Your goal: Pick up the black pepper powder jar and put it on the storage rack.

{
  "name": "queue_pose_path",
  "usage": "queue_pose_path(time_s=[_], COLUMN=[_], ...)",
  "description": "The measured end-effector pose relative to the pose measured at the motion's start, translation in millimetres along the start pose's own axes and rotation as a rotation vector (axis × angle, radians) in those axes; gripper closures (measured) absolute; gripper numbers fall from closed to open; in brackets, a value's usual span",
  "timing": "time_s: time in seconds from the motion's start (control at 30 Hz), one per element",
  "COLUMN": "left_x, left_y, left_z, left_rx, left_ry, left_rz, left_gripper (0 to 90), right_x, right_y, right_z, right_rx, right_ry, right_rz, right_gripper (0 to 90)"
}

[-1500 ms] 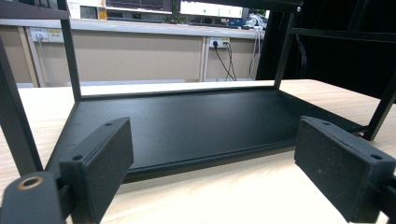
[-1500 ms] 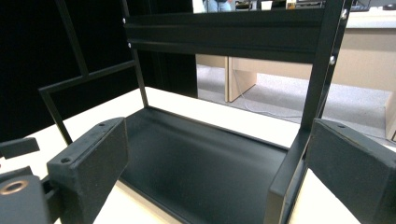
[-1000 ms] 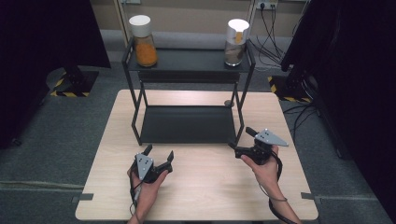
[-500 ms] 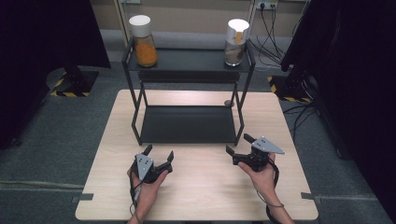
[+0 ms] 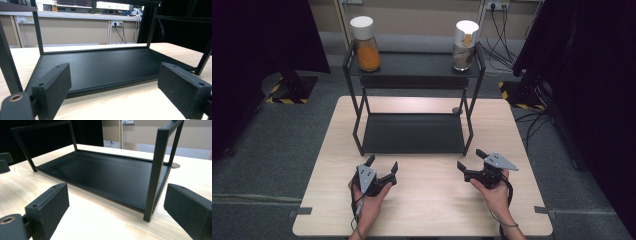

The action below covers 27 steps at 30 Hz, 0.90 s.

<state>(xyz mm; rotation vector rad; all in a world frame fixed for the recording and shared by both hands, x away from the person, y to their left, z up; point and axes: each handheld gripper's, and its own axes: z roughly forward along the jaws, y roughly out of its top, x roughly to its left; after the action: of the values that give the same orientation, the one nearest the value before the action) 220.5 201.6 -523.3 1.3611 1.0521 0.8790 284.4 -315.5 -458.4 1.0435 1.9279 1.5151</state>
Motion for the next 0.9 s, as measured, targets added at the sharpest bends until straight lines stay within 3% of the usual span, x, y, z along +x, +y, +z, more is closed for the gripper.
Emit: queue_pose_path(time_s=[0.37,0.63,0.9], left_x=[-0.1,-0.1,0.4], left_y=[-0.4,-0.6,-0.2], left_z=[-0.1,-0.2,-0.1], left_rx=[-0.002,-0.004,-0.001], left_ry=[0.001,0.0,-0.003], left_rz=[-0.001,0.0,0.002], left_gripper=[11.1,10.9,10.9], right_x=[-0.6,-0.2,0.0], right_y=[-7.8,-17.5,-21.0], right_z=[-0.4,0.4,-0.6], right_rx=[0.037,0.063,0.042], right_ry=[-0.002,-0.005,-0.005], right_rz=[-0.013,0.005,0.012], right_gripper=[6.5,6.7,6.1])
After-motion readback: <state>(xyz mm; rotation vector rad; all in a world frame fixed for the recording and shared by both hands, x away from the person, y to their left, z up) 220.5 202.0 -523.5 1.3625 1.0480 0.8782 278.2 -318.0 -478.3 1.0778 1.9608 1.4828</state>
